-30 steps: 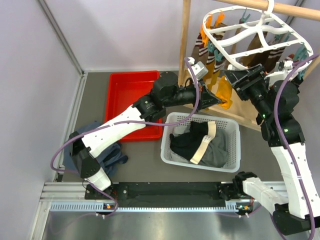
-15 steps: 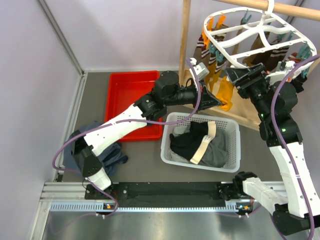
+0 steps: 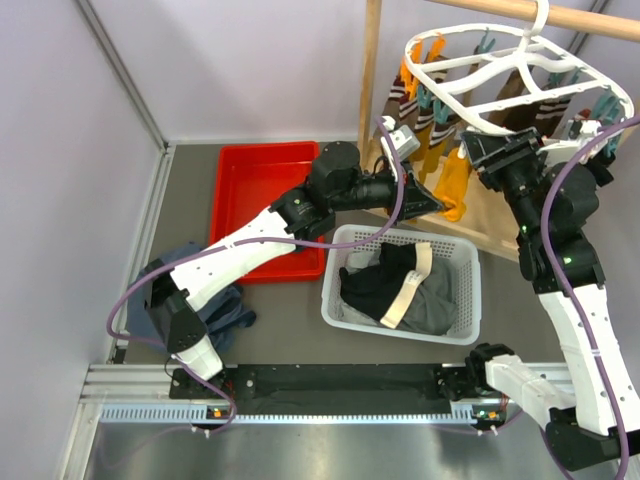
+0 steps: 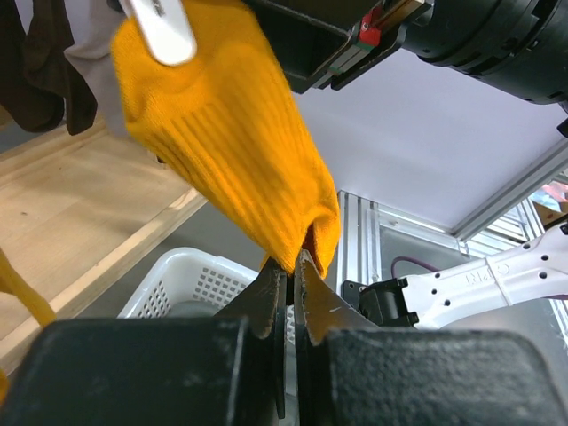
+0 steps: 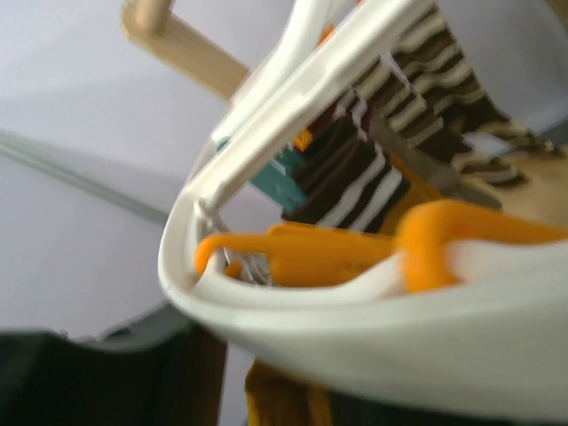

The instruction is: Remove the socks clipped to the hanger

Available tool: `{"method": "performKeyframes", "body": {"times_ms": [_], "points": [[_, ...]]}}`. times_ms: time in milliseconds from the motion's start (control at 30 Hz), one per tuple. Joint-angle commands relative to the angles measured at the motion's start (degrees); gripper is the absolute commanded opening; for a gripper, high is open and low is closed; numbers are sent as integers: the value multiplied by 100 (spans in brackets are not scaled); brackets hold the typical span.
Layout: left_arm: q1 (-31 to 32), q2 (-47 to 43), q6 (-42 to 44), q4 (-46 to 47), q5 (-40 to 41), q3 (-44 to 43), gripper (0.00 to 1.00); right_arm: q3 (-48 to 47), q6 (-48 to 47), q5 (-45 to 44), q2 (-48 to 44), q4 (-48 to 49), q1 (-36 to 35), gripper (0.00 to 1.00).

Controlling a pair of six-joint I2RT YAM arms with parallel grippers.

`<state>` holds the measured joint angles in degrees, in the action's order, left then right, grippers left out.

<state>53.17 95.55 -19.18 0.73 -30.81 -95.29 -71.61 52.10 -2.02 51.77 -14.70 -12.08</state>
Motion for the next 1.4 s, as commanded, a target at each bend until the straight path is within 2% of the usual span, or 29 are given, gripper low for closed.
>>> {"method": "performKeyframes", "body": {"times_ms": [0,33,67,133,367,400,433,533,633,800,900,967,1133,1233,1367], "points": [[-34,8,2,182,-127,-245,0,42,-68,-184,-114,397,74,31],[-34,16,2,182,-101,-245,0,68,-77,-202,-175,432,74,24],[-34,17,2,173,-84,-236,0,121,-85,-220,-193,476,74,11],[-34,8,28,173,-48,-210,0,130,-112,-246,-228,494,74,0],[-78,-168,2,348,207,176,0,69,-209,-97,-193,415,74,0],[-87,-194,-33,401,215,229,0,60,-226,-88,-193,415,83,2],[-96,-212,-42,462,216,282,0,51,-217,-88,-185,389,74,16],[-122,-247,-86,507,207,326,0,42,-209,-132,-220,362,74,44],[-122,-212,-112,507,154,265,0,16,-200,-141,-211,398,74,52],[-122,-212,-121,516,119,247,0,-2,-173,-220,-158,398,74,54],[-122,-221,-112,516,110,265,0,-37,-209,-255,-88,389,74,52],[-122,-212,-121,524,110,274,0,-81,-244,-298,-53,380,74,44],[-122,-194,-130,560,110,291,0,-46,-288,-457,-105,380,65,11],[-122,-221,-121,577,136,335,0,-46,-340,-475,-132,389,74,3],[-122,-229,-121,595,163,370,0,-37,-367,-466,-141,336,83,0]]}}
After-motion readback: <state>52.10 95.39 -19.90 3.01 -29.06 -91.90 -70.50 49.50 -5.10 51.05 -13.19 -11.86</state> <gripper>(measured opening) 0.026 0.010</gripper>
